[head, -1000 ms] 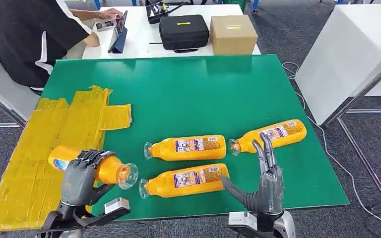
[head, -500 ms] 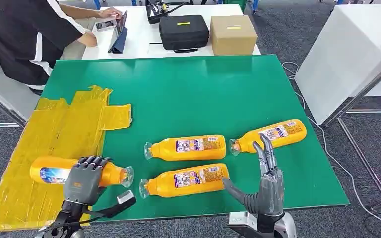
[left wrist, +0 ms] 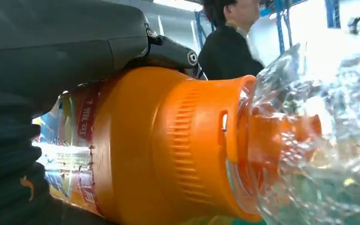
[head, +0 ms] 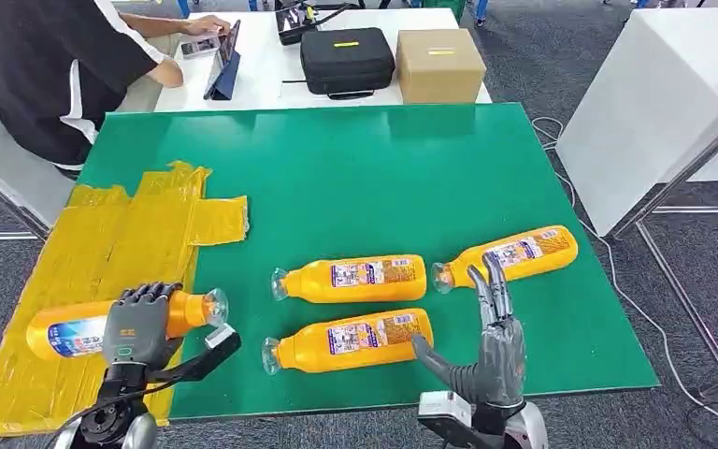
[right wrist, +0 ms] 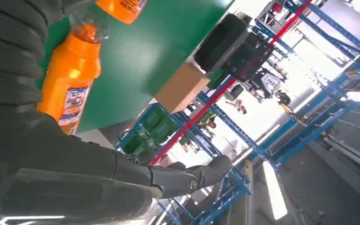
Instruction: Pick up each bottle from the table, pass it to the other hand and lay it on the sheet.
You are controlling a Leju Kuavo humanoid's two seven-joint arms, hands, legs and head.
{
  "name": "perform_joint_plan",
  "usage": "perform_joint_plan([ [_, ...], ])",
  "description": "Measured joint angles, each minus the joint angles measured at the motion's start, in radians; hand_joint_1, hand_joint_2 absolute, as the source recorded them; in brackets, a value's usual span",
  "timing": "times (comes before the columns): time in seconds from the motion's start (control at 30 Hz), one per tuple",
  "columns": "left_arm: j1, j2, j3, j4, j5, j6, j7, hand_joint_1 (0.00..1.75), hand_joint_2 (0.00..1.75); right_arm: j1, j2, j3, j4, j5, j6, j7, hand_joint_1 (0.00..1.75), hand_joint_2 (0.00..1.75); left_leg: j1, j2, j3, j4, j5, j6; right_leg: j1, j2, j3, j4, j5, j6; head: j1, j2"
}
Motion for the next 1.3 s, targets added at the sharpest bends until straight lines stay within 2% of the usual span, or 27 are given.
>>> perform_joint_plan([
  [0.17,0.001,-0.014,0.006,0.001,0.064,-0.016,-0.046,1.75,1.75,-0.001,0.007,0.0,0.002,0.001,0.005,0.006,0.0,1.75,0.0,0.0,0.0,0.0,0.0,0.0,0.0,0.0,0.0,0.0,0.0,0.0,0.0,0.0],
  [0.2,0.002,-0.016,0.006,0.002,0.076,-0.018,-0.053,1.41,1.75,-0.002,0.008,0.0,0.002,0.001,0.01,0.006,0.0,1.75,0.0,0.0,0.0,0.0,0.0,0.0,0.0,0.0,0.0,0.0,0.0,0.0,0.0,0.0],
  [0.27,0.003,-0.02,0.006,0.005,0.092,-0.024,-0.061,1.41,1.75,-0.005,0.011,0.0,0.003,0.002,0.02,0.007,0.0,1.75,0.0,0.0,0.0,0.0,0.0,0.0,0.0,0.0,0.0,0.0,0.0,0.0,0.0,0.0],
  [0.3,0.004,-0.021,0.006,0.007,0.101,-0.025,-0.065,0.51,1.75,-0.008,0.013,-0.001,0.003,0.002,0.026,0.006,0.0,1.75,0.0,0.0,0.0,0.0,0.0,0.0,0.0,0.0,0.0,0.0,0.0,0.0,0.0,0.0],
  [0.33,0.004,-0.021,0.006,0.008,0.111,-0.026,-0.067,0.1,1.75,-0.012,0.015,-0.001,0.005,0.001,0.031,0.007,0.0,1.75,0.0,0.0,0.0,0.0,0.0,0.0,0.0,0.0,0.0,0.0,0.0,0.0,0.0,0.0],
  [0.37,0.004,-0.022,0.006,0.01,0.123,-0.027,-0.072,0.0,1.75,-0.015,0.016,-0.001,0.006,-0.001,0.037,0.006,0.0,1.75,0.0,0.0,0.0,0.0,0.0,0.0,0.0,0.0,0.0,0.0,0.0,0.0,0.0,0.0],
  [0.43,0.005,-0.022,0.005,0.016,0.139,-0.027,-0.08,0.0,1.75,-0.021,0.016,-0.001,0.01,-0.006,0.039,0.006,0.0,1.75,0.0,0.0,0.0,0.0,0.0,0.0,0.0,0.0,0.0,0.0,0.0,0.0,0.0,0.0],
  [0.47,0.006,-0.022,0.005,0.018,0.146,-0.028,-0.085,0.0,0.0,-0.024,0.016,-0.001,0.013,-0.008,0.042,0.004,0.0,1.75,0.0,0.0,0.0,0.0,0.0,0.0,0.0,0.0,0.0,0.0,0.0,0.0,0.0,0.0],
  [1.3,0.028,-0.032,-0.029,0.063,0.145,-0.056,-0.077,0.0,0.0,-0.058,0.031,-0.001,0.07,-0.038,0.051,-0.02,0.0,1.75,0.0,0.0,0.0,0.0,0.0,0.0,0.0,0.0,0.0,0.0,0.0,0.0,0.0,0.0],
])
